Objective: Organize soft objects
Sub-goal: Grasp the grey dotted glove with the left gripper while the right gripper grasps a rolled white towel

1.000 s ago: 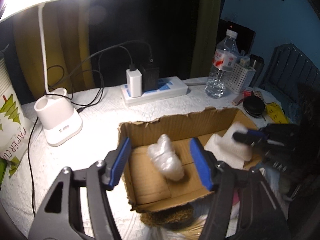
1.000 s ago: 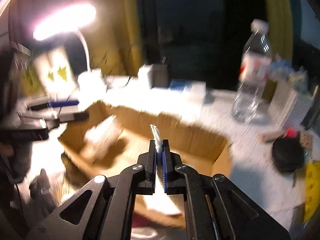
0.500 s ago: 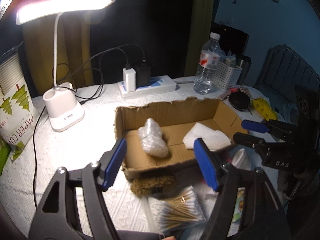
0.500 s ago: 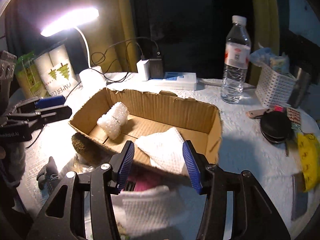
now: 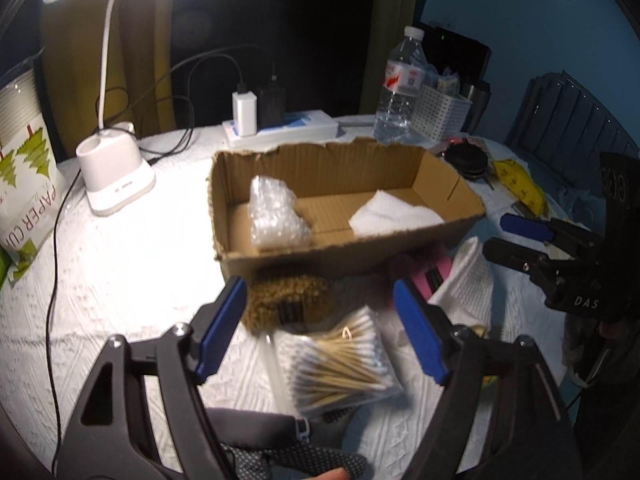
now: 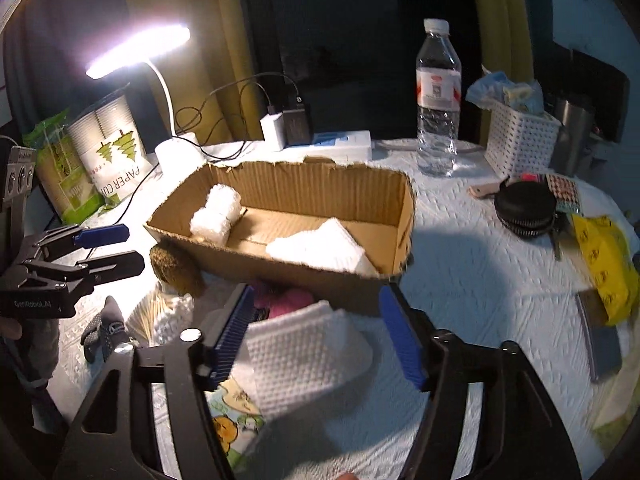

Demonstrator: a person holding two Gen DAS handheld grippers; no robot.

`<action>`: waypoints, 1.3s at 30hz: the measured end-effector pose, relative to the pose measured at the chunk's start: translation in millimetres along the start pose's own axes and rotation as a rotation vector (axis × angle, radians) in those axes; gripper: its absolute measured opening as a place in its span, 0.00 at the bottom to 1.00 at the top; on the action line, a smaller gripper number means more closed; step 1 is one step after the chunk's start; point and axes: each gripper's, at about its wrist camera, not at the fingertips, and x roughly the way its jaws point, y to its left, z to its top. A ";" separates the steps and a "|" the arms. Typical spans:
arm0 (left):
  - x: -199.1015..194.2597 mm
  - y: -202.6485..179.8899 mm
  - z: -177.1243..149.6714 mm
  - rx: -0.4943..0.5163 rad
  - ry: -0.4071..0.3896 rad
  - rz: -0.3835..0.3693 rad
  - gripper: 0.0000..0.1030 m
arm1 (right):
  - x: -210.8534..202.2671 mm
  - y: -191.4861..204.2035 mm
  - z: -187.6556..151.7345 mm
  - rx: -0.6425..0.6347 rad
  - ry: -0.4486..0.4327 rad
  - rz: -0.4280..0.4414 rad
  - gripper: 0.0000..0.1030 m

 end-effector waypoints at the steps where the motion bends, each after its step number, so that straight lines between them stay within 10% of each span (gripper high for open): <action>1: 1.0 0.5 -3.0 -0.004 0.009 -0.005 0.76 | 0.9 -1.1 -4.1 0.003 0.004 -0.003 0.74; 22: 4.0 20.9 -69.3 -0.101 0.172 0.053 0.83 | 34.3 -13.4 -38.2 0.100 0.098 0.016 0.76; 29: 1.8 20.1 -79.9 -0.072 0.155 0.051 0.81 | 32.5 -11.5 -39.8 0.105 0.094 0.021 0.29; 34: -4.3 20.8 -83.2 -0.050 0.143 0.060 0.53 | 21.7 -13.0 -36.4 0.113 0.062 0.015 0.18; 39: -13.0 16.5 -80.9 -0.033 0.121 0.036 0.47 | 6.0 -11.0 -29.9 0.095 0.024 0.008 0.10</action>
